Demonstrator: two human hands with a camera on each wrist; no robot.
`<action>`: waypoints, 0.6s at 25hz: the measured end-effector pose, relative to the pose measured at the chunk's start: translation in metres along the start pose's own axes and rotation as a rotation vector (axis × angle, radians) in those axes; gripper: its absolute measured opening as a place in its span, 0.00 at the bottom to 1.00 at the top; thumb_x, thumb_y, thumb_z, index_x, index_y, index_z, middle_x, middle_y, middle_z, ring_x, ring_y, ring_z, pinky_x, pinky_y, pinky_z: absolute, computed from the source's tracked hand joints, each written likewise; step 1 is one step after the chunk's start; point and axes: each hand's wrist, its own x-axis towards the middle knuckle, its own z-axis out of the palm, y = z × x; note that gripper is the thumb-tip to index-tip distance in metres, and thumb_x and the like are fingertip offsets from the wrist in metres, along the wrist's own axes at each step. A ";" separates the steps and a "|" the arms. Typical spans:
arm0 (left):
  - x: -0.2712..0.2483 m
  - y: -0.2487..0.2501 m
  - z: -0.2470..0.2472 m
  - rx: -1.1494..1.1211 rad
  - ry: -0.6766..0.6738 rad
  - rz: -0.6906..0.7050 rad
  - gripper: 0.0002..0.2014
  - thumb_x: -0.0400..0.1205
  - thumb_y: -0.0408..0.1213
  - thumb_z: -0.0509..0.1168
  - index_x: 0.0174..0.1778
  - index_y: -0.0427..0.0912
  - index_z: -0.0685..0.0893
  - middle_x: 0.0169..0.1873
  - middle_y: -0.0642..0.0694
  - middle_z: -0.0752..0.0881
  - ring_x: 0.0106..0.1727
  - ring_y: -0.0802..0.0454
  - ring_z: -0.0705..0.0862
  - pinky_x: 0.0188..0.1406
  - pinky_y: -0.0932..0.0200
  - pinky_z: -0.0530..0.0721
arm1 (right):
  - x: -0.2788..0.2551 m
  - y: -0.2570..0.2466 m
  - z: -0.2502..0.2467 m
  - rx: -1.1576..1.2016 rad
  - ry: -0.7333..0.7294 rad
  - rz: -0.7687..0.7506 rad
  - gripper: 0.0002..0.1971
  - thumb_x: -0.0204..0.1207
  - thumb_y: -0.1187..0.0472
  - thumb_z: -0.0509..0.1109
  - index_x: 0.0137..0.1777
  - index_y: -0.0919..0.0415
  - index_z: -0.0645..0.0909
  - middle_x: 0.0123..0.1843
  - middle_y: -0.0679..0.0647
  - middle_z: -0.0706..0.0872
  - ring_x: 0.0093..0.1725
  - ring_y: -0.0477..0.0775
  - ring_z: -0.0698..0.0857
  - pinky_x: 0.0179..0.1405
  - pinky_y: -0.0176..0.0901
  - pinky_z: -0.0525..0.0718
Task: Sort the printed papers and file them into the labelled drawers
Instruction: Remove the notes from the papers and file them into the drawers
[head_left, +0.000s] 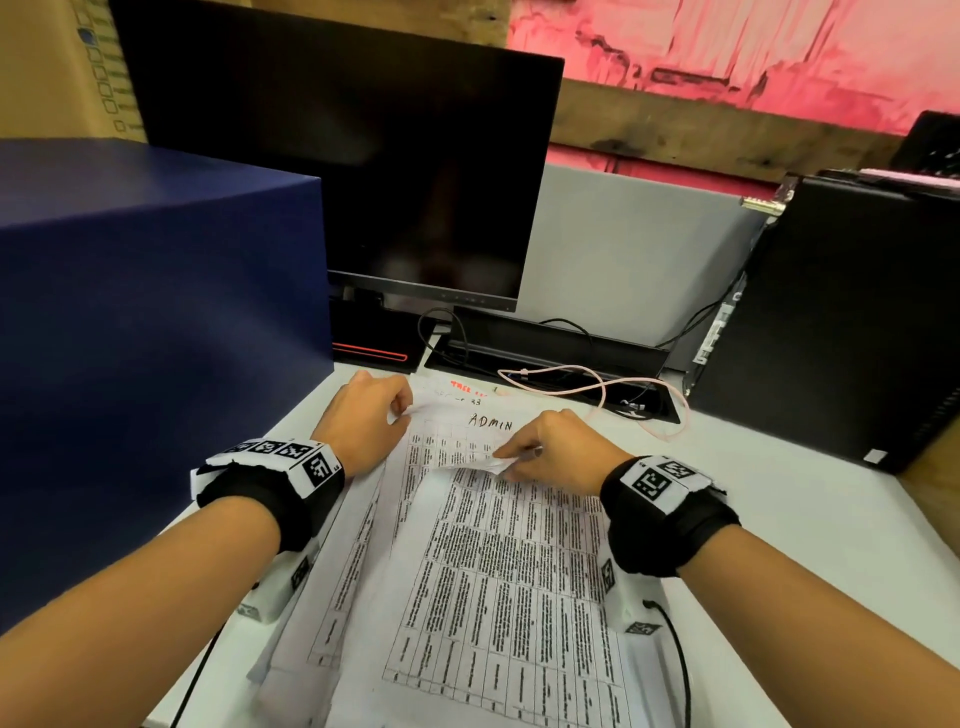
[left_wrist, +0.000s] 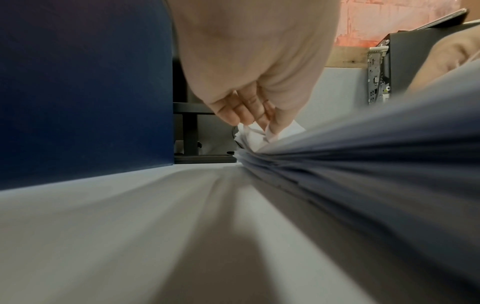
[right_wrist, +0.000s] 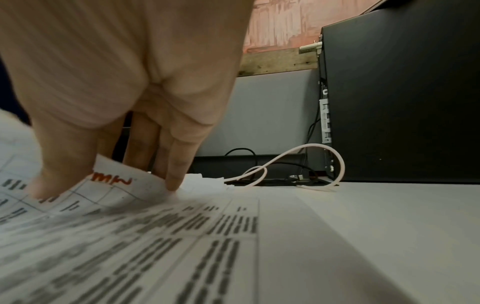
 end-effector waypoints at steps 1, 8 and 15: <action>0.000 0.000 0.000 -0.025 -0.012 -0.012 0.07 0.79 0.39 0.67 0.41 0.55 0.75 0.41 0.52 0.81 0.47 0.52 0.76 0.43 0.61 0.71 | -0.002 0.001 0.002 0.015 0.001 0.024 0.14 0.73 0.51 0.77 0.57 0.52 0.89 0.53 0.47 0.90 0.53 0.44 0.81 0.52 0.34 0.78; 0.000 0.003 -0.002 -0.085 -0.049 -0.071 0.10 0.79 0.36 0.66 0.55 0.53 0.84 0.37 0.52 0.83 0.48 0.53 0.77 0.50 0.58 0.79 | 0.039 -0.033 0.006 -0.311 0.158 -0.059 0.13 0.83 0.58 0.62 0.46 0.65 0.85 0.43 0.58 0.85 0.47 0.61 0.82 0.45 0.49 0.80; -0.002 0.004 -0.002 -0.151 -0.069 -0.073 0.08 0.81 0.42 0.67 0.36 0.48 0.81 0.29 0.52 0.81 0.33 0.55 0.77 0.33 0.64 0.75 | 0.047 -0.060 0.035 -0.302 0.201 -0.018 0.09 0.81 0.62 0.60 0.53 0.61 0.81 0.53 0.60 0.84 0.54 0.64 0.83 0.46 0.51 0.79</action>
